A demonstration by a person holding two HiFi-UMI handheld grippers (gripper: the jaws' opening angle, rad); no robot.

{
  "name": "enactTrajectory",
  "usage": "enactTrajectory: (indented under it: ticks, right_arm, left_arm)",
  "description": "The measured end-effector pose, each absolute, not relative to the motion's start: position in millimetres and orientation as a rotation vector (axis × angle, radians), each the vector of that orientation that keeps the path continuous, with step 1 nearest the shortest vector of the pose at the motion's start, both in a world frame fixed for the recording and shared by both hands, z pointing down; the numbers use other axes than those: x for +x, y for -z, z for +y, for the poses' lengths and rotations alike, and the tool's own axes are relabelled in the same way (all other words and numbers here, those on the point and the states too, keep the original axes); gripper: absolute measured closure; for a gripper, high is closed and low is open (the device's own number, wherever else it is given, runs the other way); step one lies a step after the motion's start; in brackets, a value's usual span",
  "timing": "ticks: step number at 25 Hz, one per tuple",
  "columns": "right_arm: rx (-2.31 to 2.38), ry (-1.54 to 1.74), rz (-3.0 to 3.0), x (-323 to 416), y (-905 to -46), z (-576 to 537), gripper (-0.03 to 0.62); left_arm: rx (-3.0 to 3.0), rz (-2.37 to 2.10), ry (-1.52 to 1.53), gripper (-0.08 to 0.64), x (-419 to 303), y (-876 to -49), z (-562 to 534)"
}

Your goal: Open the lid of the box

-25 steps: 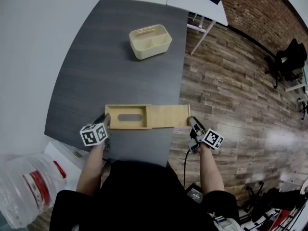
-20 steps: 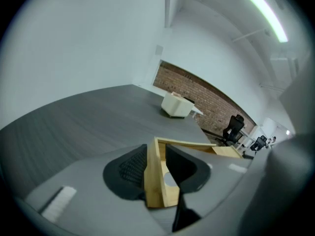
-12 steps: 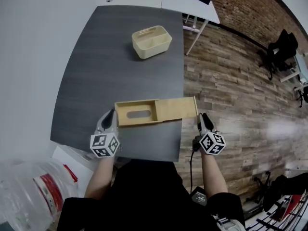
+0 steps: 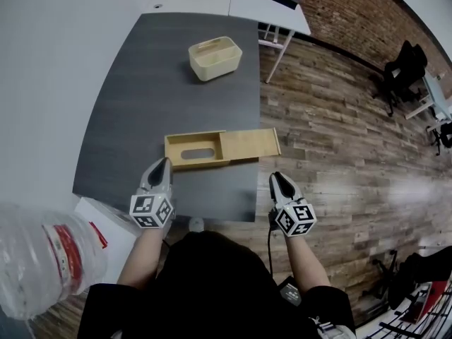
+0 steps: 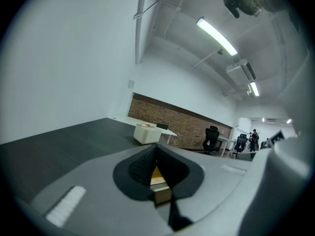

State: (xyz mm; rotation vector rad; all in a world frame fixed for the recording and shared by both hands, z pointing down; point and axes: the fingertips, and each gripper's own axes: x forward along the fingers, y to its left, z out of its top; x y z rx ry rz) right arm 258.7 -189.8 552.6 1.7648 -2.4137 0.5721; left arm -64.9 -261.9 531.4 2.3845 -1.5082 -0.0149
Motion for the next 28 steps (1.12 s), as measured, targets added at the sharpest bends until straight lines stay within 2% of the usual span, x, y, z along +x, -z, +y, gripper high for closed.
enactTrajectory:
  ticks: [3, 11, 18, 28]
  right_arm:
    - [1.707, -0.545, -2.475, 263.6, -537.8, -171.5, 0.552]
    - [1.571, -0.221, -2.537, 264.9, -510.6, -119.0, 0.582]
    - [1.582, -0.228, -2.657, 263.7, -493.8, -95.3, 0.591]
    - [1.728, -0.294, -2.620, 255.0, -488.7, -91.6, 0.592]
  left_arm:
    - [2.398, -1.542, 0.046, 0.560, -58.9, -513.8, -243.2]
    - [2.483, -1.551, 0.087, 0.560, -20.8, -493.5, -162.9]
    - [2.479, -1.534, 0.117, 0.560, -2.5, -500.9, -99.1]
    - [2.561, -1.491, 0.124, 0.560, -17.0, -485.7, -98.9]
